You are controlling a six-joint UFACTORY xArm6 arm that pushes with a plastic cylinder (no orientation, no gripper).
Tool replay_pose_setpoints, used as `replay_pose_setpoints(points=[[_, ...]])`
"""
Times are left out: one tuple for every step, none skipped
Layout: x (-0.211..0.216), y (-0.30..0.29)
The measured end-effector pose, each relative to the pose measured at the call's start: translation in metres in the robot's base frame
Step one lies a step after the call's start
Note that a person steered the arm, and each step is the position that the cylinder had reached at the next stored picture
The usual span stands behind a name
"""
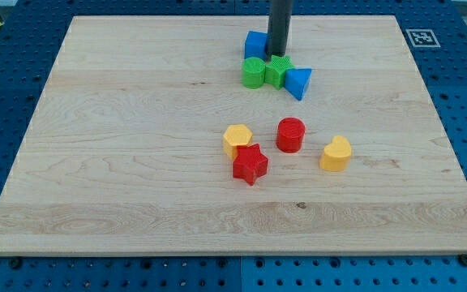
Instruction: Move the blue cube towards center
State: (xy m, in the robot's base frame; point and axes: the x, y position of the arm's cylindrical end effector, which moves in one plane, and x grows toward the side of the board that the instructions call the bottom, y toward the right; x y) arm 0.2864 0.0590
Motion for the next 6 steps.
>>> replay_pose_setpoints(points=[[-0.002, -0.002], [-0.007, -0.014], [-0.015, -0.037], [-0.015, -0.038], [-0.015, -0.069], [-0.015, -0.080]])
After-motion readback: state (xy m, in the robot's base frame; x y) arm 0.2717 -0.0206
